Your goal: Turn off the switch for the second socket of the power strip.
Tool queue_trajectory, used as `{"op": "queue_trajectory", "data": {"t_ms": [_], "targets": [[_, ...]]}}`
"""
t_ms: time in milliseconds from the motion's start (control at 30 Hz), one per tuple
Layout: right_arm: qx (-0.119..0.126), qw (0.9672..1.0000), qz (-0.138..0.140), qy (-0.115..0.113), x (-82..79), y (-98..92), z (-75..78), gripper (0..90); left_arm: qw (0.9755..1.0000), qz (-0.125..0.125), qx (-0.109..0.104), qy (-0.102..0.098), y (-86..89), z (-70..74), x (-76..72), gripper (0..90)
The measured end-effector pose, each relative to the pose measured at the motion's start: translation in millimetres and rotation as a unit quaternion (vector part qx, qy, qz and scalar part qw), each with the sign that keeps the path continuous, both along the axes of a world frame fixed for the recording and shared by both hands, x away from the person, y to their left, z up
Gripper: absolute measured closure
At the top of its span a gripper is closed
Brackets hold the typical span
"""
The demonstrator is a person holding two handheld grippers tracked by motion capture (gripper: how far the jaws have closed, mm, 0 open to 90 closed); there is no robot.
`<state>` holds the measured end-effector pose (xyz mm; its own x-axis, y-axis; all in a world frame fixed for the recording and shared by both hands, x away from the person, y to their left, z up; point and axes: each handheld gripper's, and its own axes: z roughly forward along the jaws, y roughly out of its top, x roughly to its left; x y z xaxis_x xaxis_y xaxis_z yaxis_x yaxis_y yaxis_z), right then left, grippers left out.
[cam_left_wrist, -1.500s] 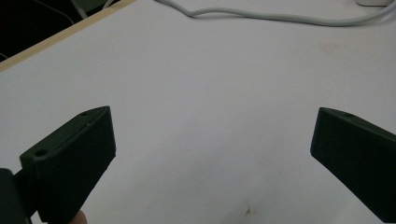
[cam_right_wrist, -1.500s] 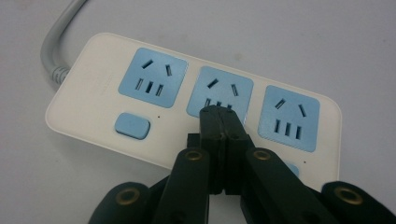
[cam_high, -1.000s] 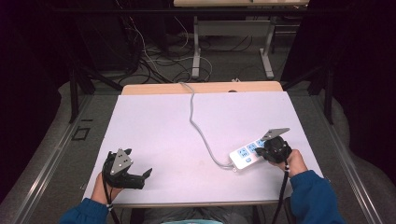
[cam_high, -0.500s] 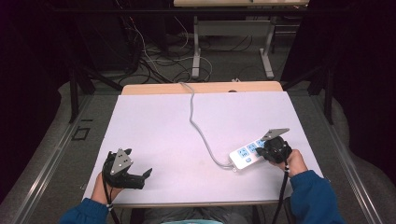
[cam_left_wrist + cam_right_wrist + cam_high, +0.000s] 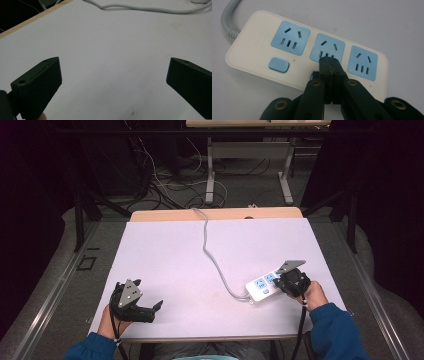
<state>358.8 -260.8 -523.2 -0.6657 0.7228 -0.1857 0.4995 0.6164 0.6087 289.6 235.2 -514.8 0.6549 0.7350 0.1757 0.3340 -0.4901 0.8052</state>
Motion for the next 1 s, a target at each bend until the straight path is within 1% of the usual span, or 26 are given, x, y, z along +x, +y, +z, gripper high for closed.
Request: {"op": "queue_trajectory", "data": {"t_ms": [100, 167, 200, 267, 300, 333, 367, 400, 433, 467, 500, 533, 633, 700, 767, 833, 900, 933, 1000], "targets": [[0.001, 1.0, -0.002, 0.0, -1.7, 1.4, -0.7, 90.0, 1.0, 0.0, 0.0, 0.0, -0.1, 0.0, -0.1, 0.1], [-0.002, 1.0, 0.002, -0.006, -1.8, 1.6, -1.0, 90.0, 1.0, 0.0, 0.0, -0.001, 0.0, 0.1, 0.0, 0.1], [0.0, 1.0, -0.002, -0.004, -2.5, 2.1, -1.2, 90.0, 1.0, 0.0, 0.0, 0.0, 0.0, 0.1, -0.1, 0.1], [-0.003, 1.0, 0.003, -0.007, -2.8, 2.1, -1.3, 90.0, 1.0, 0.0, 0.0, 0.0, -0.2, 0.0, 0.0, 0.1], [-0.005, 0.9999, -0.001, -0.012, -4.7, 3.2, -2.3, 90.0, 1.0, -0.001, -0.001, 0.0, -0.4, -0.1, 0.0, 0.1], [-0.01, 0.9996, 0.005, -0.024, -4.4, 3.3, -3.2, 90.0, 1.0, -0.001, 0.0, -0.001, -0.4, 0.0, 0.0, 0.1], [-0.01, 0.9996, 0.005, -0.024, -4.4, 3.3, -3.2, 90.0, 1.0, -0.001, -0.002, 0.0, -0.6, -0.1, -0.2, 0.1], [-0.017, 0.9997, 0.0, -0.017, -6.7, 5.0, -2.4, 90.0, 1.0, -0.001, -0.001, 0.0, -0.4, 0.1, -0.3, 0.0], [-0.024, 0.9994, 0.002, -0.026, -6.4, 5.3, -2.5, 90.0, 1.0, -0.001, 0.001, -0.001, -0.1, 0.2, -0.2, 0.1], [-0.019, 0.9996, -0.002, -0.02, -6.9, 5.7, -2.6, 90.0, 1.0, -0.001, 0.001, -0.002, 0.1, 0.3, 0.1, 0.0], [-0.017, 0.9997, 0.001, -0.016, -5.8, 5.0, -2.1, 90.0, 1.0, -0.001, 0.001, -0.002, 0.1, 0.2, 0.1, 0.1], [-0.017, 0.9996, 0.0, -0.021, -5.4, 4.6, -2.5, 90.0, 1.0, -0.001, 0.0, 0.001, -0.1, 0.0, -0.1, 0.1], [-0.013, 0.9997, 0.0, -0.022, -5.2, 3.8, -2.6, 90.0, 1.0, 0.0, -0.001, 0.0, -0.3, -0.2, 0.1, 0.1], [-0.008, 0.9998, -0.006, -0.016, -6.0, 3.9, -2.7, 90.0, 1.0, 0.0, 0.0, 0.0, -0.2, 0.0, 0.0, 0.1], [-0.003, 0.9999, 0.001, -0.017, -4.8, 2.5, -2.8, 90.0, 1.0, -0.001, 0.001, 0.0, -0.2, 0.1, -0.1, 0.1], [-0.003, 0.9999, -0.003, -0.017, -5.2, 2.3, -2.8, 90.0, 1.0, -0.001, 0.0, 0.0, -0.2, 0.1, -0.2, 0.1], [-0.004, 0.9998, 0.0, -0.018, -4.6, 1.6, -2.7, 90.0, 1.0, -0.001, 0.0, 0.0, -0.1, 0.0, 0.0, 0.0], [-0.001, 0.9999, -0.007, -0.014, -5.6, 2.1, -2.8, 90.0, 1.0, -0.001, 0.0, 0.0, -0.1, 0.0, 0.0, 0.1], [0.004, 0.9999, -0.006, -0.012, -5.5, 1.6, -2.9, 90.0, 1.0, -0.001, 0.0, 0.0, -0.2, 0.1, -0.1, 0.1]]}}
